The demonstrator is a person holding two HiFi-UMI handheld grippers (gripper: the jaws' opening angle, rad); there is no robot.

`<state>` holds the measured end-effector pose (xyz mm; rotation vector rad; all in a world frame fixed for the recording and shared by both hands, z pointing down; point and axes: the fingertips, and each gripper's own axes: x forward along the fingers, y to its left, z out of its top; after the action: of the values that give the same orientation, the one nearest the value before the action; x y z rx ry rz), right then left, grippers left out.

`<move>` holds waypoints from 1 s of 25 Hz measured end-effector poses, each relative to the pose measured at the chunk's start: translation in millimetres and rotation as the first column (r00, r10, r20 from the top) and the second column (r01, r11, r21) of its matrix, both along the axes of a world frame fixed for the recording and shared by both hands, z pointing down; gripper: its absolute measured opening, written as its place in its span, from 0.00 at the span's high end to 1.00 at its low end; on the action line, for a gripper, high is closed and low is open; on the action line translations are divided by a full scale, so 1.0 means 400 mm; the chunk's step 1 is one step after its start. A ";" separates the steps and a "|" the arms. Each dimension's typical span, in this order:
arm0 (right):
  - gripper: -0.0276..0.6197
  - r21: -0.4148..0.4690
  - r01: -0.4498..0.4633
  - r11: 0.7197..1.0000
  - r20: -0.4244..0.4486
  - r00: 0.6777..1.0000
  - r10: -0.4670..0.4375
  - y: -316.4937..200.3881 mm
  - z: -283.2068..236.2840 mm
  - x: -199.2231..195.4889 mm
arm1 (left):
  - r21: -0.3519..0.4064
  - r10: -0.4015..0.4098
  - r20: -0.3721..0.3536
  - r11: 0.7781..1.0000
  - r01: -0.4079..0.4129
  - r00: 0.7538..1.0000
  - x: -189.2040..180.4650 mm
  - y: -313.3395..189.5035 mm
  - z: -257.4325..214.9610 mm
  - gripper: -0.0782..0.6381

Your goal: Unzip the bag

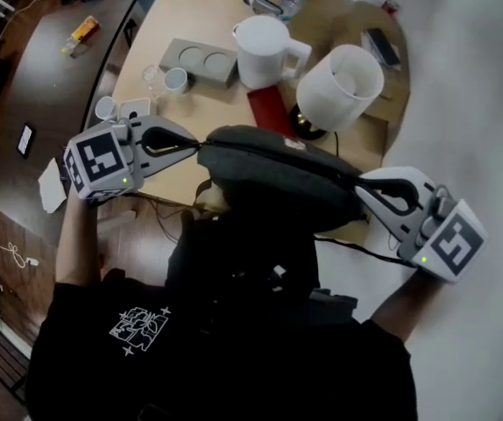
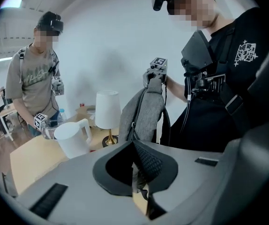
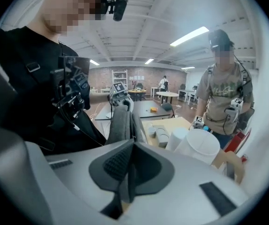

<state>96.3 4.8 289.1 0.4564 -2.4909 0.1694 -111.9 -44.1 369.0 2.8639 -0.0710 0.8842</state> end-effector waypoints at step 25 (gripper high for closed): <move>0.94 -0.033 -0.196 0.980 -0.076 0.978 0.193 0.044 0.090 0.157 | -0.133 -0.102 -0.081 0.987 0.090 0.992 -0.029 -0.024 0.051 0.89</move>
<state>159.1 22.3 325.1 0.6779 -2.3650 0.2748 -123.6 -53.6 389.5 2.7490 -0.1358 0.7164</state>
